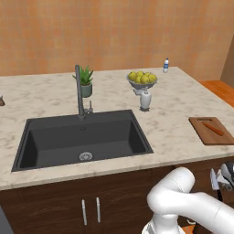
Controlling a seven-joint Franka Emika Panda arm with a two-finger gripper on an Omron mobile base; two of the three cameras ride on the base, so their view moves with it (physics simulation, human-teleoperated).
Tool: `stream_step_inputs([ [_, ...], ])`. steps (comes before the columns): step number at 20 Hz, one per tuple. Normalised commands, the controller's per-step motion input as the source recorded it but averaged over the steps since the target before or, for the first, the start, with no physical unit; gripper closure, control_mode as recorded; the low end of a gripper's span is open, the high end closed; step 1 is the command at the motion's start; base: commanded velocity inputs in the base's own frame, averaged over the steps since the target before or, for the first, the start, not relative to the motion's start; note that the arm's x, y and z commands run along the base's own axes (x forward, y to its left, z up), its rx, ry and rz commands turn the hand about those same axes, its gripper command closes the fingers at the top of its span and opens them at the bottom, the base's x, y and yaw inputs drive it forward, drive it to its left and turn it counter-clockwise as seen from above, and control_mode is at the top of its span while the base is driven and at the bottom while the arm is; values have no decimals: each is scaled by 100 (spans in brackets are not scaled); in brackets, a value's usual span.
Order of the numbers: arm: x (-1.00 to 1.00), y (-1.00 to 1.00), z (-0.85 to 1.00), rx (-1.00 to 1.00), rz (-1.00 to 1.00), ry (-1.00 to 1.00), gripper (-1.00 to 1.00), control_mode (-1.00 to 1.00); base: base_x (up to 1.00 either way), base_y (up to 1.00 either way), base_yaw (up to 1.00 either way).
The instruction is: Place the appropriate cutting tool for cutting the carrot skin on the cutting board.
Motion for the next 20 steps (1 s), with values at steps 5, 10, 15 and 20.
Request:
stream_step_inputs([
  [5,-19,16,-82,-3,0,-2,100,-100,0,0,0],
  [10,-29,1,-90,-3,0,-6,100,-100,0,0,0],
  [15,-88,1,-96,-5,0,-6,100,-100,0,0,0],
  [20,-85,0,-73,-4,0,-8,100,-100,0,0,0],
])
